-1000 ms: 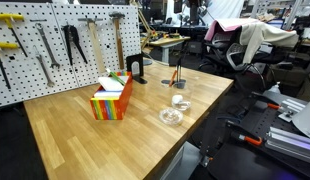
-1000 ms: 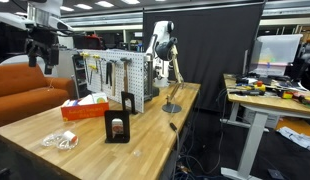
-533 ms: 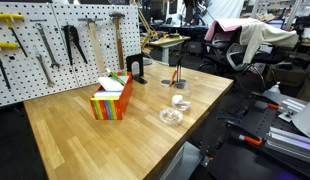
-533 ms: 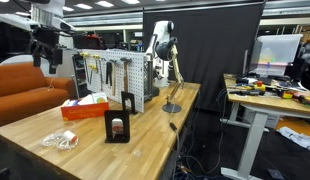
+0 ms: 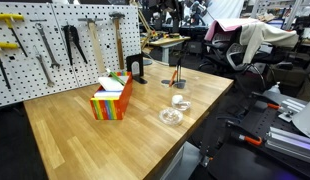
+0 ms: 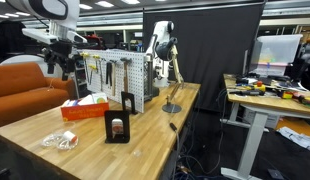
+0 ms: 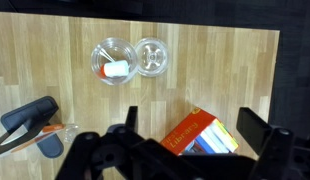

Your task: Take a book from the box and make it stand on the table

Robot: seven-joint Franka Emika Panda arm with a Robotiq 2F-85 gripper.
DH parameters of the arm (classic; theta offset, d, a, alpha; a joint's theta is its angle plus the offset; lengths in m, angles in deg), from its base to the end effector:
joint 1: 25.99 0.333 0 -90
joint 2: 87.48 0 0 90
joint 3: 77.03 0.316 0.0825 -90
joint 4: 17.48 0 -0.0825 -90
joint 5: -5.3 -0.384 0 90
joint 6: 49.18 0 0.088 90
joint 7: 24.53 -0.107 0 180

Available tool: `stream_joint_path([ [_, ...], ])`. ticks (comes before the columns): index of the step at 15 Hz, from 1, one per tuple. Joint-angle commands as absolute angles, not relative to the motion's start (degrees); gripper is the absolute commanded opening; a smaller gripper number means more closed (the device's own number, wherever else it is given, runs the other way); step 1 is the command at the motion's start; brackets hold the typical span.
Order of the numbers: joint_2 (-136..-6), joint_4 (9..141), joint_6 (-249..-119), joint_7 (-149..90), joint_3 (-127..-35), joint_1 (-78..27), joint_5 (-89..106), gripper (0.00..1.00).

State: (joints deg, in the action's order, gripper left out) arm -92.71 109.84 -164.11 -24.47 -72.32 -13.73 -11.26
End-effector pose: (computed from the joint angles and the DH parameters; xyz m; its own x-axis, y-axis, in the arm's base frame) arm 0.4711 0.1620 0.4058 0.9754 0.1716 -0.1386 0.1361 -0.9626 -0.2344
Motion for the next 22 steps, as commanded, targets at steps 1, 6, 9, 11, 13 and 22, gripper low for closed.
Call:
stream_joint_path([
  [1, -86.8, 103.5, -165.0, -23.4, -70.8, -15.0, -10.1, 1.00],
  [6, -84.6, 101.4, -165.9, -24.5, -70.3, -15.0, -9.8, 1.00],
  [9, -84.4, 101.1, -165.9, -24.5, -70.3, -15.1, -9.8, 1.00],
  [11, -84.4, 101.1, -165.9, -24.5, -70.3, -15.0, -9.8, 1.00],
  [13, -83.5, 100.3, -166.4, -24.2, -70.1, -14.9, -9.4, 1.00],
  [22, -66.3, 83.5, -164.6, -25.5, -67.8, -12.4, 3.1, 1.00],
])
